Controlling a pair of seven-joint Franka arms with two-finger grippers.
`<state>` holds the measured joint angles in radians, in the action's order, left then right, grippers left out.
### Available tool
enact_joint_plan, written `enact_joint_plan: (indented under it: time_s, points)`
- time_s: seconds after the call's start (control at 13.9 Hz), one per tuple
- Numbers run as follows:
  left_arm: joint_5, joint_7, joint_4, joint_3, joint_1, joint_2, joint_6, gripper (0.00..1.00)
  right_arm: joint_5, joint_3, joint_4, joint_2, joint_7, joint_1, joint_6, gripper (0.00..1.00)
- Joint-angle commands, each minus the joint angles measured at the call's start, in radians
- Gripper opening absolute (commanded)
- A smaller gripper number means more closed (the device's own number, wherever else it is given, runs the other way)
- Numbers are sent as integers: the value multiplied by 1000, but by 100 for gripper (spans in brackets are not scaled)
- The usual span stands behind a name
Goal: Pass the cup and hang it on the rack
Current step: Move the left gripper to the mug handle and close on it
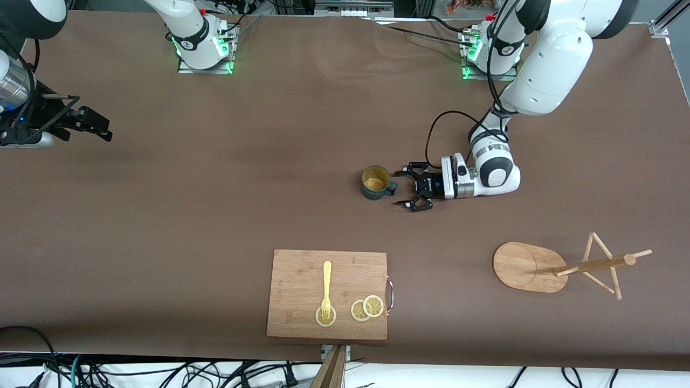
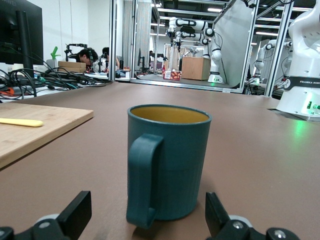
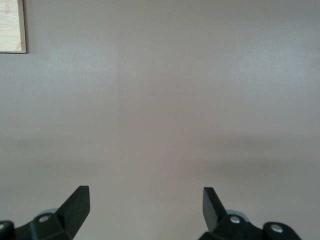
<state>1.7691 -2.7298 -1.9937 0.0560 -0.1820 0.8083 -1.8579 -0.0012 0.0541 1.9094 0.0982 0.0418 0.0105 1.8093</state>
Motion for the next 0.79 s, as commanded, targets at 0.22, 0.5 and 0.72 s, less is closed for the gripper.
enact_joint_plan:
  time_s: [0.22, 0.5, 0.72]
  points:
    - [41, -126, 3, 25, -8, 14, 8, 100, 1, -14, 0, 8, 10, -15, -13, 100]
    - [33, -131, -5, 25, -5, 14, 20, 42, 3, -14, 0, 6, 10, -15, -13, 100]
    - [33, -128, -4, 22, -5, 14, 20, 13, 4, -14, 0, 6, 9, -14, -13, 100]
